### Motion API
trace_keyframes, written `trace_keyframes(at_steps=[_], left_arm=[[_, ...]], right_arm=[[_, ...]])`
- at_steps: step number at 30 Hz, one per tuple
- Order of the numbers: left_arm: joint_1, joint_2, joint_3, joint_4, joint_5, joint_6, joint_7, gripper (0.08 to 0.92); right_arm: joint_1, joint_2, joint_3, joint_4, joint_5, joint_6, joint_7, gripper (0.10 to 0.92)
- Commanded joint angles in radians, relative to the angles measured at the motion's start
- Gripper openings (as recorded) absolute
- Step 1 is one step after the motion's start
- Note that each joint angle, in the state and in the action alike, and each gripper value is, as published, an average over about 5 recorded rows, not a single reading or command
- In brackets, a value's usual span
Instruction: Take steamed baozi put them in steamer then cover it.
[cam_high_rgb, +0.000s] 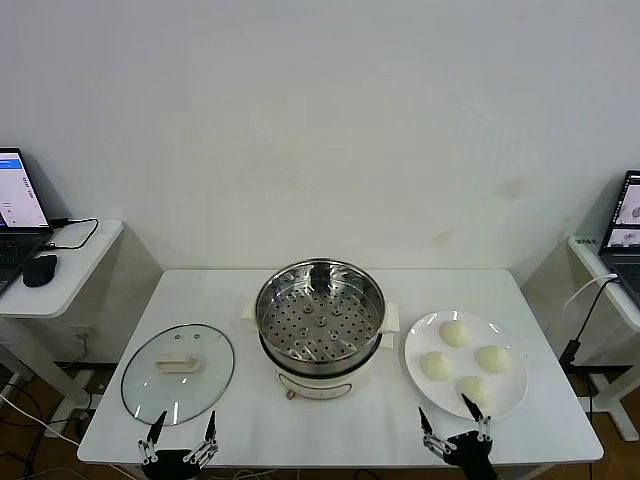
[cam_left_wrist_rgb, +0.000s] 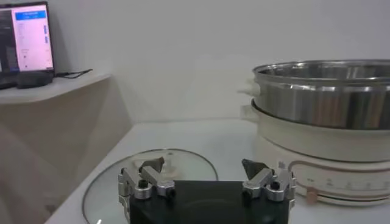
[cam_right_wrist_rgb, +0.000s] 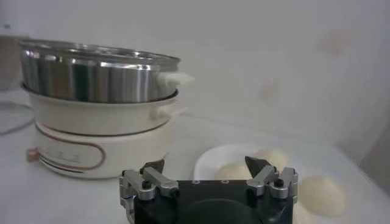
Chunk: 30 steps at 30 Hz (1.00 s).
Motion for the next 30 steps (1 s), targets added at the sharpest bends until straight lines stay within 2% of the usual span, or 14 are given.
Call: trace_keyframes(at_steps=[1, 4, 9, 17, 23, 30], left_arm=[[-0.03, 0.06, -0.025, -0.036, 0.072, 0.1, 0.024, 0.823], [-0.045, 0.066, -0.025, -0.034, 0.084, 0.107, 0.029, 0.823], [-0.064, 0.073, -0.024, -0.026, 0.105, 0.115, 0.035, 0.823], [-0.079, 0.077, -0.028, -0.026, 0.135, 0.119, 0.036, 0.823], [-0.09, 0.084, -0.032, -0.03, 0.14, 0.119, 0.032, 0.823], [-0.092, 0.091, -0.039, -0.029, 0.139, 0.115, 0.025, 0.823]], right_arm=[[0.166, -0.197, 0.162, -0.036, -0.285, -0.025, -0.122, 0.823], [0.241, -0.289, 0.172, -0.076, -0.339, -0.042, -0.187, 0.823], [0.402, -0.475, 0.126, -0.17, -0.371, -0.084, -0.378, 0.823], [0.703, -0.713, -0.12, -0.345, -0.304, -0.11, -0.639, 0.823], [0.99, -0.783, -0.448, -0.486, -0.189, -0.112, -0.791, 0.823], [1.351, -0.772, -0.892, -0.618, -0.163, -0.065, -0.927, 0.823]])
